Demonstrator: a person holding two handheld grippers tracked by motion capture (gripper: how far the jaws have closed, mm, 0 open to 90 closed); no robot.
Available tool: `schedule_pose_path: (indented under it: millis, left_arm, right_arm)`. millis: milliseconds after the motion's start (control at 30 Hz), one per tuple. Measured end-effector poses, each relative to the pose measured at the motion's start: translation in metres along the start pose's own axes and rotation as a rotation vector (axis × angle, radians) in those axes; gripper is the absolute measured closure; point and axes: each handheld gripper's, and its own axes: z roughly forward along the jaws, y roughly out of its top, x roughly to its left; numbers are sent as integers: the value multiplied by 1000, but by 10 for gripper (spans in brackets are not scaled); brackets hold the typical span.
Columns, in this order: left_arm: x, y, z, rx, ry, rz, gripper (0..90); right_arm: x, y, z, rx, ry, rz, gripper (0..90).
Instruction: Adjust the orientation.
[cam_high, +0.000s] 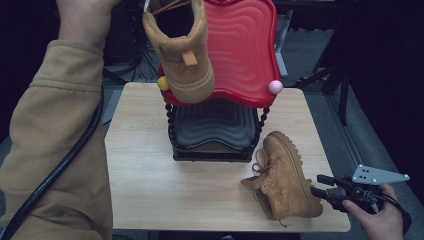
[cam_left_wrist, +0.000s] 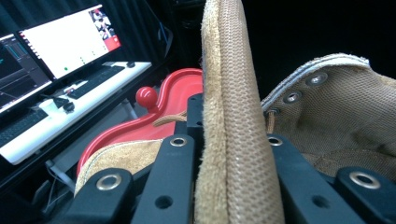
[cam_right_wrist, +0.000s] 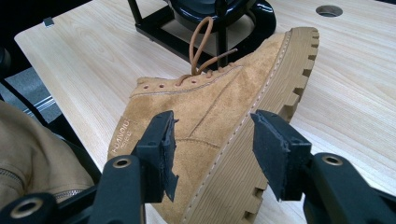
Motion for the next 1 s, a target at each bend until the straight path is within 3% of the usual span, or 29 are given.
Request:
schedule_pose_path:
  millis: [233, 467, 767, 1000]
  left_arm:
    - [11, 10, 18, -13, 28, 4, 822]
    - [22, 18, 36, -28, 22, 20, 820]
    - [33, 23, 58, -62, -22, 28, 818]
    - [35, 19, 74, -48, -59, 27, 816]
  right_arm:
    - [-5, -3, -3, -2, 1, 3, 498]
    - [-11, -9, -4, 9, 0, 22, 497]
    - [-12, -11, -2, 16, 13, 27, 497]
    - [-9, -10, 0, 25, 20, 26, 496]
